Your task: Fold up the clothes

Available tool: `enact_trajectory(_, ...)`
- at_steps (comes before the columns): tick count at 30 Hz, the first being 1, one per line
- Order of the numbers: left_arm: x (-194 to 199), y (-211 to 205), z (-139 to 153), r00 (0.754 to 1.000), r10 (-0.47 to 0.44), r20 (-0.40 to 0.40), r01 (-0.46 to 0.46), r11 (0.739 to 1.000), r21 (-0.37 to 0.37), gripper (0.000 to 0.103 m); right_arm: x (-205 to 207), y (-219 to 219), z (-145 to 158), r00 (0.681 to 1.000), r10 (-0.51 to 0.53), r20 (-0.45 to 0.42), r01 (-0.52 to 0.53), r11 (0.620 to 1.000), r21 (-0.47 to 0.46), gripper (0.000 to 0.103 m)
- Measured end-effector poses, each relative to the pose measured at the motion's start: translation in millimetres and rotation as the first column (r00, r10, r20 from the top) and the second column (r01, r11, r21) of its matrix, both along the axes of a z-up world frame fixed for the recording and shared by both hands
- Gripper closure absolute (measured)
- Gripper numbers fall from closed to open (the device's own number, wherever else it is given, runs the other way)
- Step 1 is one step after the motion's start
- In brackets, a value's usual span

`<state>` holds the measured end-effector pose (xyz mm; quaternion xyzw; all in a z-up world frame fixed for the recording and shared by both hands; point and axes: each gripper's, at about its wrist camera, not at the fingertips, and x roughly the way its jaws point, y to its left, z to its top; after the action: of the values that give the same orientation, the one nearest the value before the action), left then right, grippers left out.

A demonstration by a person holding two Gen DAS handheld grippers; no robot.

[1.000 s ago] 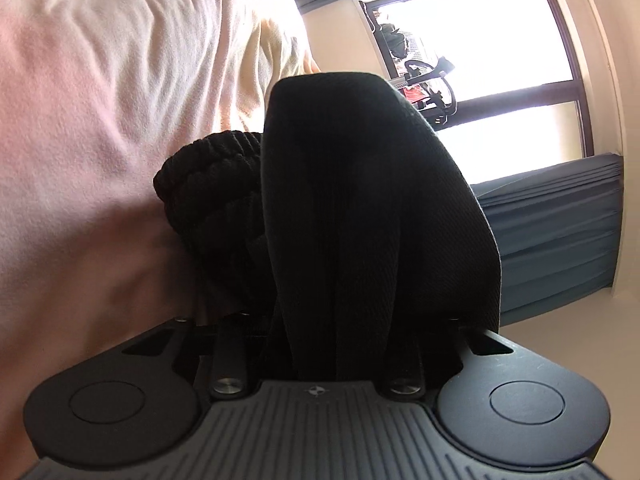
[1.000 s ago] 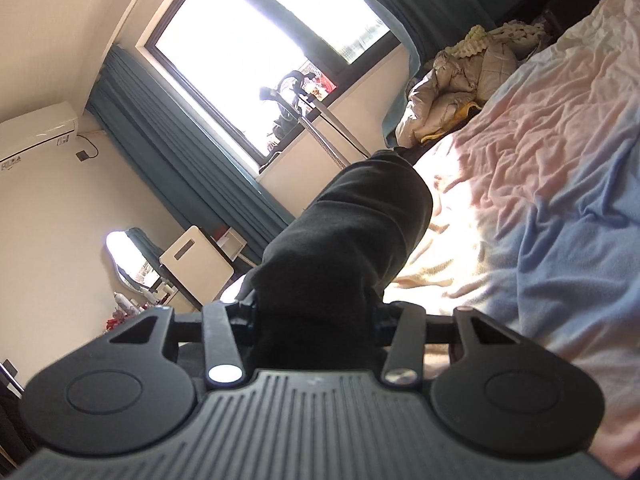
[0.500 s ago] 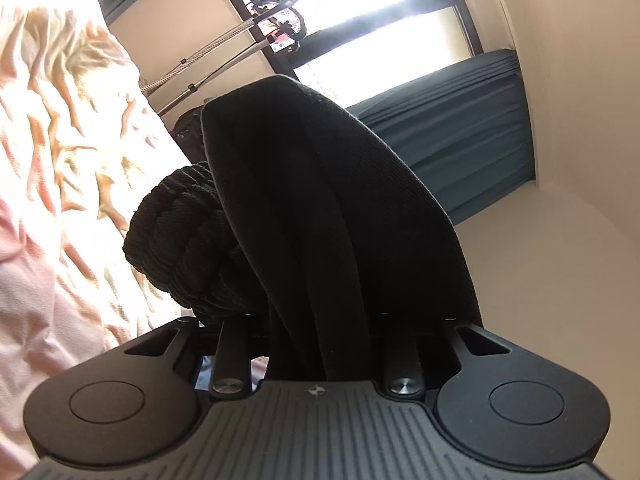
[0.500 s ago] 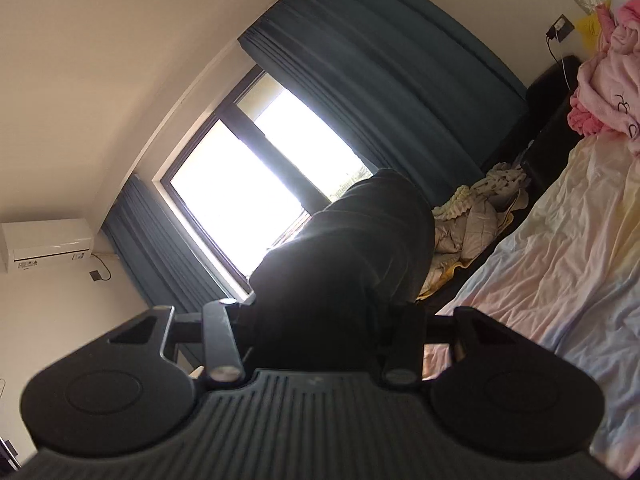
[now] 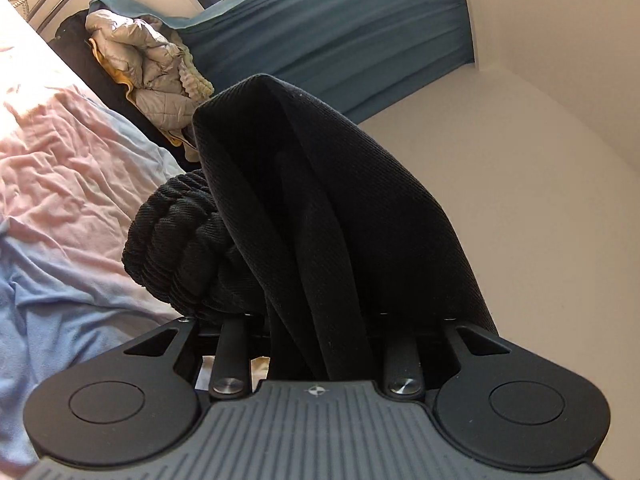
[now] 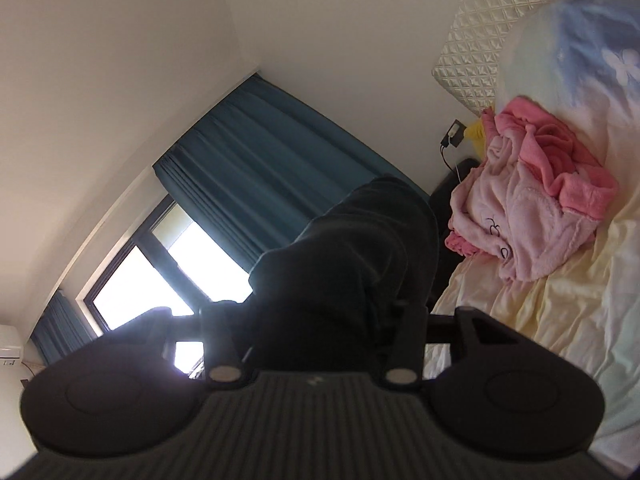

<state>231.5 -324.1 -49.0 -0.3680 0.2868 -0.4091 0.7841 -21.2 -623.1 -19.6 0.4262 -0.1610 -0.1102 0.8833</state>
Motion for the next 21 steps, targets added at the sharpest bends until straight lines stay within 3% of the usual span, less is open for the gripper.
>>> enact_trajectory(7,51,-53,-71,0.994,-0.048,-0.095,0.059,0.992,0.111,0.071,13,-38,-98,0.983,-0.116,-0.145,0.147,0.964,0.222,0.054)
enact_trajectory(10,59,-56,-96,0.99,-0.064,-0.125,0.081,0.987,0.138,0.071,14,-41,-142,0.959,-0.135,-0.249,0.222,0.903,0.367,0.05)
enact_trajectory(13,59,-59,-109,0.989,-0.089,-0.117,0.107,0.981,0.162,0.068,5,-39,-182,0.967,-0.141,-0.211,0.235,0.814,0.532,0.046)
enact_trajectory(18,47,-51,-94,0.987,-0.095,-0.131,0.126,0.957,0.26,0.063,6,-37,-176,0.961,-0.132,-0.244,0.243,0.826,0.509,0.046)
enact_trajectory(20,41,-42,-80,0.984,-0.107,-0.141,0.144,0.947,0.288,0.047,5,-36,-167,0.952,-0.128,-0.277,0.255,0.831,0.495,0.042)
enact_trajectory(21,37,-35,-71,0.986,-0.107,-0.125,0.141,0.942,0.305,0.044,3,-34,-159,0.943,-0.134,-0.303,0.272,0.834,0.479,0.039)
